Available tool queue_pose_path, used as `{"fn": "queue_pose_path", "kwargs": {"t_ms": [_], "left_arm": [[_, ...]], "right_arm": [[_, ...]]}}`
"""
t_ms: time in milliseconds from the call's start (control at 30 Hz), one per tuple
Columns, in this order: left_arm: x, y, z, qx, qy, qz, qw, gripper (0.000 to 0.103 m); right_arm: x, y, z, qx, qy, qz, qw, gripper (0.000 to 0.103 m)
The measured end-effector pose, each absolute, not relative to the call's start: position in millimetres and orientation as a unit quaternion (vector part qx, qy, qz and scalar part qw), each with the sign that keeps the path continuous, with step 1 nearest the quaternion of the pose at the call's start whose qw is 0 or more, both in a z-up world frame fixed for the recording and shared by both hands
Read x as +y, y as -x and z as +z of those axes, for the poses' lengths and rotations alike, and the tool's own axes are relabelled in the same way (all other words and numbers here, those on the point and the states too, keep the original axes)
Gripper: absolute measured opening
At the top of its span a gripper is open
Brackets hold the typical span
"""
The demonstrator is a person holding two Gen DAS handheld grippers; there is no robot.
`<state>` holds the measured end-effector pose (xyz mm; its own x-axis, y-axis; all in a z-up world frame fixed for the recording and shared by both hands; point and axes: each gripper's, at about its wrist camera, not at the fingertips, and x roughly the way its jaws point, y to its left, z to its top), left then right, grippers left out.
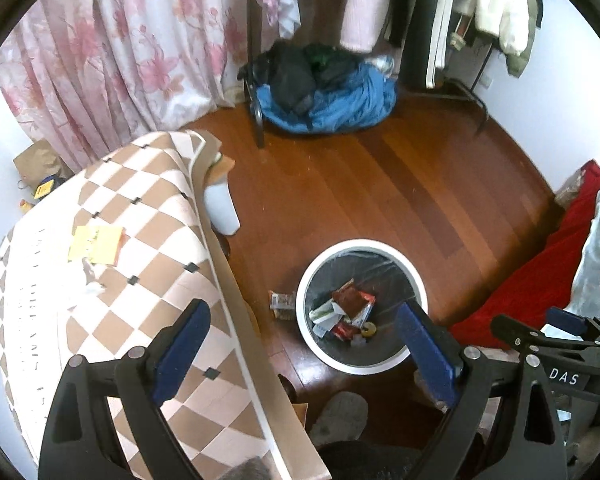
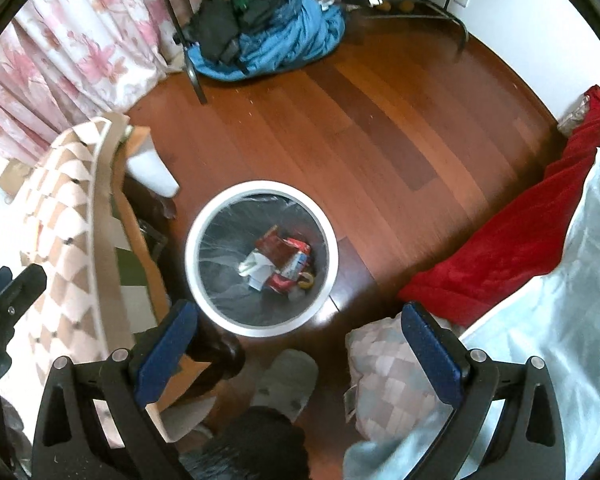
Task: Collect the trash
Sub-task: 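Grasp the white box with left tool while right tool grasps yellow HAOMAO pack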
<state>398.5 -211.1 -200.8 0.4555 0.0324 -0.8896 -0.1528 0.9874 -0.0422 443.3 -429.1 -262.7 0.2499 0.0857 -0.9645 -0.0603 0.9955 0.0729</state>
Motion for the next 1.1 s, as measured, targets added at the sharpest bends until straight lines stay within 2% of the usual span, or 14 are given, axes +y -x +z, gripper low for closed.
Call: {"fn": "queue_pose_path", "kwargs": {"t_ms": [267,433,700,800,967,1100], "left_arm": [[-148,-377,-168,0.495,0.073,0.116,0.858,0.096],[-59,-350,-188,0.499,0.087,0.199,0.839,0.096],[82,-298,-277,0.539,0.132,0.339,0.760,0.096],[111,-288,-301,0.549,0.141,0.362,0.740,0.096],[139,-275,-316,0.554,0.152,0.375,0.727,0.096],[148,-269,-317,0.552,0.151,0.374,0.730,0.096]], "right_arm": [[-386,-436,-207,0.588,-0.038,0.099,0.802,0.103],[-291,-442,-199,0.583,0.003,0.184,0.792,0.103],[-79,-467,-253,0.589,0.135,0.302,0.737,0.101],[-14,-485,-285,0.585,0.198,0.318,0.719,0.082],[61,-502,-333,0.592,0.274,0.338,0.678,0.082],[90,-493,-341,0.587,0.296,0.374,0.654,0.082]]}}
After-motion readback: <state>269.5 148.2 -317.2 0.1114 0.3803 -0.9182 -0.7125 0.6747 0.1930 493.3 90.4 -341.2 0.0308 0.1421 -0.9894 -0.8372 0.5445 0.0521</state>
